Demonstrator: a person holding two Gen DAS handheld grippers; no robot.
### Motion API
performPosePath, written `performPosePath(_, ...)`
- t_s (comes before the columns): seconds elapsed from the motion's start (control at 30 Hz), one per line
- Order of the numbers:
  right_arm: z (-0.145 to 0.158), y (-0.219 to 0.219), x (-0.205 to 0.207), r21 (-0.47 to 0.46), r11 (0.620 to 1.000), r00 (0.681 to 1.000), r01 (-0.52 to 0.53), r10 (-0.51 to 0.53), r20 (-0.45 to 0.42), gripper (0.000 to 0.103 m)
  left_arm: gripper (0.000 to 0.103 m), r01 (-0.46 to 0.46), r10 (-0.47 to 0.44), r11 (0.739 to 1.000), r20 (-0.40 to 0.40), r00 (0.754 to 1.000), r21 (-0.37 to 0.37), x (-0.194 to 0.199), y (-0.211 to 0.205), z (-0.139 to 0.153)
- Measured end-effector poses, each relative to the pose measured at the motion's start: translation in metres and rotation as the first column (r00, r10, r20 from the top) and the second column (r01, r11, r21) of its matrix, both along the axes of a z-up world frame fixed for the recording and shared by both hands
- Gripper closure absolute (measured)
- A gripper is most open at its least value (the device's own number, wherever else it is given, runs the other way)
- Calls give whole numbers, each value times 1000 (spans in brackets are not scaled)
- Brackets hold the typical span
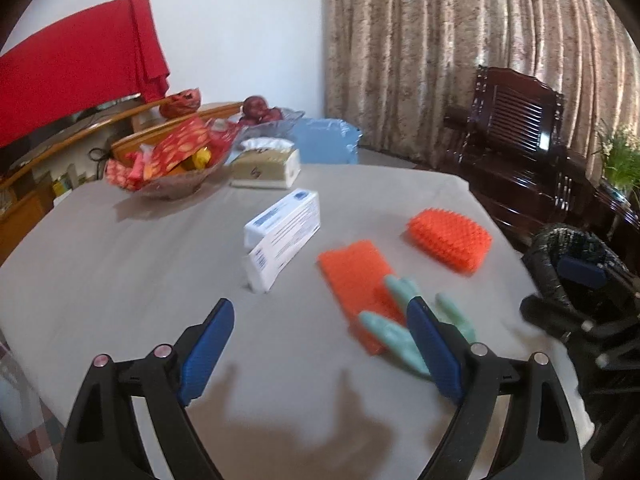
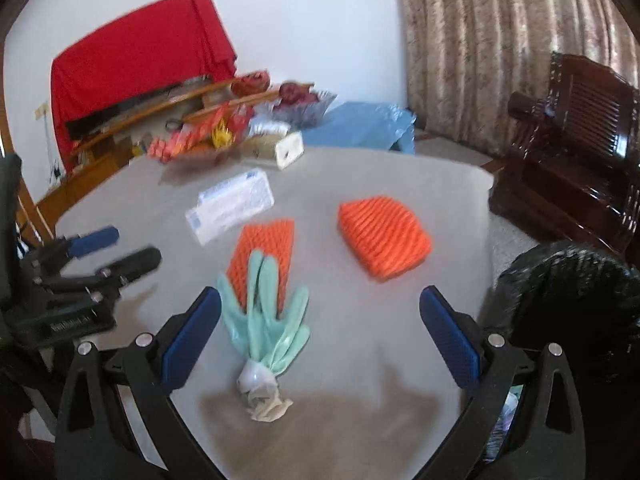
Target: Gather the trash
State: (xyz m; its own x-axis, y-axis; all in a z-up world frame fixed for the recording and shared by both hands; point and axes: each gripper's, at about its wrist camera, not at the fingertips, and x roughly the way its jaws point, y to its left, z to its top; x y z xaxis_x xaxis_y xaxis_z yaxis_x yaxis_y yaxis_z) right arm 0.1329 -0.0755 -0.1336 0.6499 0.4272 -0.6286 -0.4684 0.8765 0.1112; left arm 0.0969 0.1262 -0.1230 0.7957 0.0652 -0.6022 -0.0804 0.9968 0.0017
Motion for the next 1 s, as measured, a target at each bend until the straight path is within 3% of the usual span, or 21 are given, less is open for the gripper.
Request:
performPosePath(0.2, -29, 16, 7, -17, 1000, 996, -18, 16, -83, 8, 17, -23, 23, 1000, -13, 1000, -16, 1, 13, -9)
performPosePath(0.67, -60, 38, 4, -86, 993, 985, -85, 71, -157, 27, 17, -36, 35, 999, -45, 998, -34, 3, 22, -23)
performPosePath(0.83, -65, 45, 1, -122, 986, 983, -111, 91, -162, 43, 17, -38, 36, 998, -48, 998, -42, 5, 22, -23)
performPosePath(1.0, -62, 46, -1, -97, 985, 978, -146, 129, -164, 66, 17, -36, 33, 998, -54, 998, -49, 7, 21, -24)
